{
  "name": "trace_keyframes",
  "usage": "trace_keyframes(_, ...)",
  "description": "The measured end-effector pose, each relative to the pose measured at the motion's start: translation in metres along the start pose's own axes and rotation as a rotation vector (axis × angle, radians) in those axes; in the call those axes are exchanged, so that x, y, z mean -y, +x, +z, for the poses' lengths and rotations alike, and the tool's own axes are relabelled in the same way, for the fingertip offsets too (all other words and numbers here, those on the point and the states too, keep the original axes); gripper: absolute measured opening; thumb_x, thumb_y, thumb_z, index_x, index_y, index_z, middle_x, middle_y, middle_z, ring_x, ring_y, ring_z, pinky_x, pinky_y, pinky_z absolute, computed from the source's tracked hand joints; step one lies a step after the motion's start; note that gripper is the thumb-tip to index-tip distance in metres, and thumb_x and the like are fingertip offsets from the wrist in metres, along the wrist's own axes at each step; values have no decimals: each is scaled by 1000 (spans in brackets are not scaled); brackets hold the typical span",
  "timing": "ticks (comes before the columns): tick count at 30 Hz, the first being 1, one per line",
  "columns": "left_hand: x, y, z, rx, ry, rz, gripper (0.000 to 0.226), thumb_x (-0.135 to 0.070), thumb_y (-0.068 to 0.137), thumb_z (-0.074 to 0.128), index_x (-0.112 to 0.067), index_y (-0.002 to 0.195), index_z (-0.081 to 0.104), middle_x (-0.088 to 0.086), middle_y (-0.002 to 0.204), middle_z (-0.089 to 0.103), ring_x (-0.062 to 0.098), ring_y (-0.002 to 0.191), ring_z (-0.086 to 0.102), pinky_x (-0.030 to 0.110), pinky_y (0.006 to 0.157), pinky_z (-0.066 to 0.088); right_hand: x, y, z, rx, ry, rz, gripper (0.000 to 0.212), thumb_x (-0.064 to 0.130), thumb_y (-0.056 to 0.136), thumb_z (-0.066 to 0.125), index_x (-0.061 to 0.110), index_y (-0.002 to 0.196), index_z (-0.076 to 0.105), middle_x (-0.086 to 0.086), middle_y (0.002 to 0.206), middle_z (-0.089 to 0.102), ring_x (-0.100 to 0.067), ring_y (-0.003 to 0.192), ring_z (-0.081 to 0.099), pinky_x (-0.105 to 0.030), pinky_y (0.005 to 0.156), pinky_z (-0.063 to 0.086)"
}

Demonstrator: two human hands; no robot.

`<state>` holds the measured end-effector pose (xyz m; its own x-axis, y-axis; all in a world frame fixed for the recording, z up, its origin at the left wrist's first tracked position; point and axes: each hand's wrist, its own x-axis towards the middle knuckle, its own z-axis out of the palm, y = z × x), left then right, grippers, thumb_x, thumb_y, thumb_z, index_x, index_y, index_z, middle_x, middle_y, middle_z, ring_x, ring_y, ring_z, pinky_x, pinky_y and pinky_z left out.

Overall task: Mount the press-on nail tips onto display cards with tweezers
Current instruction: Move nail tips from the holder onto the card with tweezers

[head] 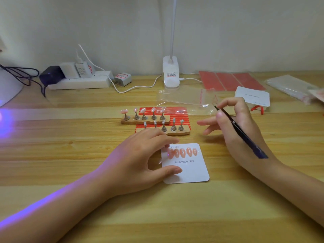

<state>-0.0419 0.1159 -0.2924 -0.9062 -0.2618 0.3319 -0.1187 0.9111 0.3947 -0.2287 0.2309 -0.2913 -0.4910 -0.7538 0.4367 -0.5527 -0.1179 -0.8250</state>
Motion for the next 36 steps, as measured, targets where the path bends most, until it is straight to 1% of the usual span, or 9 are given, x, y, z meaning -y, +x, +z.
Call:
trace_keyframes(6, 0, 0, 0, 12, 1, 7, 53, -54, 78, 54, -20, 118, 59, -8, 96, 59, 11, 90, 55, 36, 78, 48, -3, 9, -1, 227, -208, -60, 12, 13, 84, 65, 19, 93, 60, 7, 94, 65, -5, 91, 61, -26, 82, 50)
trace_keyframes(9, 1, 0, 1, 12, -8, 0, 53, -55, 78, 54, -21, 119, 58, -9, 96, 58, 10, 91, 54, 36, 78, 48, -2, 15, -1, 306, -234, -61, 22, 16, 78, 72, 24, 83, 52, 6, 94, 64, -6, 97, 59, -20, 83, 46)
trace_keyframes(12, 1, 0, 1, 9, 2, 0, 53, -56, 78, 53, -22, 119, 58, -10, 98, 58, 9, 91, 53, 34, 78, 48, 1, 24, 2, 357, -275, -68, 28, 21, 75, 75, 26, 79, 48, 4, 92, 64, -1, 92, 58, -16, 78, 43)
trace_keyframes(17, 2, -1, 2, 6, 25, 1, 53, -56, 79, 53, -21, 119, 58, -10, 99, 58, 10, 92, 53, 34, 79, 47, 0, 35, 11, 443, -344, -78, 33, 20, 75, 76, 24, 78, 43, -3, 86, 63, -17, 83, 60, -34, 76, 46)
trace_keyframes(24, 1, -1, 2, 7, 39, 7, 53, -55, 79, 54, -20, 119, 58, -8, 98, 60, 11, 91, 54, 35, 78, 48, -1, 43, 11, 505, -380, -120, 33, 20, 77, 73, 25, 74, 41, -4, 82, 61, -21, 77, 58, -37, 71, 46)
trace_keyframes(27, 0, -1, 2, 13, 46, 4, 53, -55, 79, 53, -20, 119, 58, -8, 99, 60, 10, 92, 54, 33, 78, 46, 0, 42, 6, 510, -297, -119, 35, 15, 78, 73, 22, 73, 40, -5, 82, 61, -21, 76, 59, -34, 69, 49)
trace_keyframes(30, 0, -1, 2, 19, 53, 2, 52, -55, 79, 53, -21, 118, 59, -10, 99, 60, 8, 93, 53, 31, 79, 43, 2, 43, -7, 479, -213, -117, 34, 11, 77, 73, 17, 72, 40, -3, 85, 62, -5, 81, 62, -23, 72, 49)
trace_keyframes(33, 0, 0, 2, 23, 52, -3, 51, -55, 80, 51, -22, 118, 59, -10, 103, 60, 7, 95, 52, 29, 80, 40, 6, 42, -27, 386, -168, -124, 35, 14, 74, 73, 18, 70, 38, 1, 81, 61, -3, 83, 63, -30, 76, 50)
trace_keyframes(36, -1, 0, 2, 16, 44, -3, 51, -55, 81, 49, -21, 119, 59, -12, 104, 59, 5, 95, 50, 27, 80, 39, 6, 39, -54, 286, -160, -143, 33, 23, 68, 69, 18, 70, 36, -13, 85, 62, 2, 79, 62, -20, 73, 49)
